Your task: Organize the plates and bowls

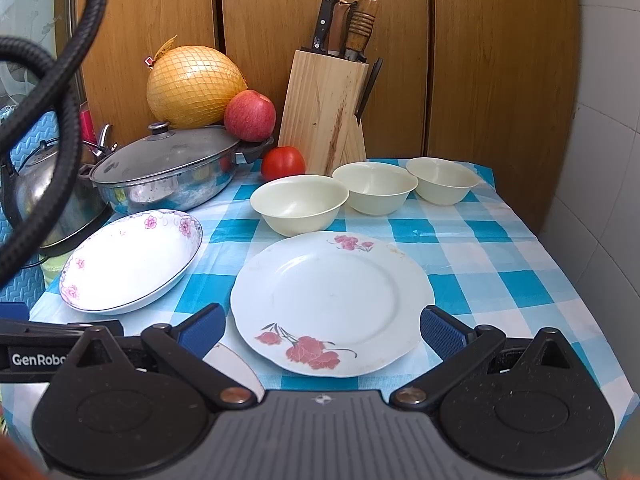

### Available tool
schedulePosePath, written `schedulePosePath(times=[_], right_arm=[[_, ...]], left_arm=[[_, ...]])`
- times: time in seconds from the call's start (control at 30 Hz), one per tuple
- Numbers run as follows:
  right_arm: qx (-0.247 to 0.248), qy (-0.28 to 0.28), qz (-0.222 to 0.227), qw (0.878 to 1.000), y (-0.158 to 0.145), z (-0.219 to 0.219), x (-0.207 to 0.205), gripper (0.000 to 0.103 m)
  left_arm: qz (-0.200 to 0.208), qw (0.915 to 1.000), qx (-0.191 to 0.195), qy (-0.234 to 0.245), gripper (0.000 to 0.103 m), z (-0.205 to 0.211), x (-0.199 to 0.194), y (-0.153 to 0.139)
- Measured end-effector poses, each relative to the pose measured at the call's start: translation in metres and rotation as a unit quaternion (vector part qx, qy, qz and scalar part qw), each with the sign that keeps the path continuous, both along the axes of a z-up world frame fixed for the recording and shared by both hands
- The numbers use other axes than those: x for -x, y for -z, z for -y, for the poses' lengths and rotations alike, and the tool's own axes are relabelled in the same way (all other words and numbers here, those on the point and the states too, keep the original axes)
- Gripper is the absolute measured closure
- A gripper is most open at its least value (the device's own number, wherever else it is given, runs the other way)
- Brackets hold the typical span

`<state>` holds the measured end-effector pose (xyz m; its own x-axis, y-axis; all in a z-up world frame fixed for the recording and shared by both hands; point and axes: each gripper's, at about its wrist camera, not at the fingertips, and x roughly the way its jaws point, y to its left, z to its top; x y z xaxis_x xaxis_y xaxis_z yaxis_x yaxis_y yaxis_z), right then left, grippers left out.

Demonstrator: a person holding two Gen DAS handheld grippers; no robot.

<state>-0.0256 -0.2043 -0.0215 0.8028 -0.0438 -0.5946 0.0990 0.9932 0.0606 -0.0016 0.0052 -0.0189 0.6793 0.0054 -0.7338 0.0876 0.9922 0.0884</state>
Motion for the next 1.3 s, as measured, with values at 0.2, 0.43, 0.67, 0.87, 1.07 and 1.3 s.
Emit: schedulePosePath(times=[0.2, 0.43, 0.67, 0.87, 1.07, 1.3], right_arm=[[-0.002, 0.002, -0.007, 1.000, 0.0021, 0.0000, 0.0006, 0.001], [-0.002, 0.003, -0.012, 1.000, 0.0026, -0.0015, 0.0001, 0.001], [-0.004, 0.003, -0.016, 1.000, 0.0037, -0.0013, 0.0001, 0.001], [-0.006, 0.004, -0.018, 1.000, 0.0038, -0.0013, -0.0001, 0.001], [-0.008, 0.004, -0.021, 1.000, 0.0044, -0.0018, 0.0018, 0.001], [-0.010, 0.003, -0.023, 1.000, 0.0053, -0.0022, 0.0031, 0.001]], left_arm=[[-0.006, 1.0000, -0.004, -0.003, 0.000, 0.0009, -0.0008, 0.0010], [-0.012, 0.9999, -0.005, -0.003, 0.001, 0.0011, -0.0026, 0.0012], [-0.013, 0.9999, -0.005, -0.003, 0.002, 0.0022, -0.0024, 0.0018], [-0.013, 0.9999, -0.005, -0.004, 0.002, 0.0024, -0.0023, 0.0018], [-0.014, 0.9999, -0.006, -0.004, 0.002, 0.0032, -0.0017, 0.0024], [-0.013, 0.9999, -0.006, -0.004, 0.003, 0.0026, 0.0011, 0.0040]])
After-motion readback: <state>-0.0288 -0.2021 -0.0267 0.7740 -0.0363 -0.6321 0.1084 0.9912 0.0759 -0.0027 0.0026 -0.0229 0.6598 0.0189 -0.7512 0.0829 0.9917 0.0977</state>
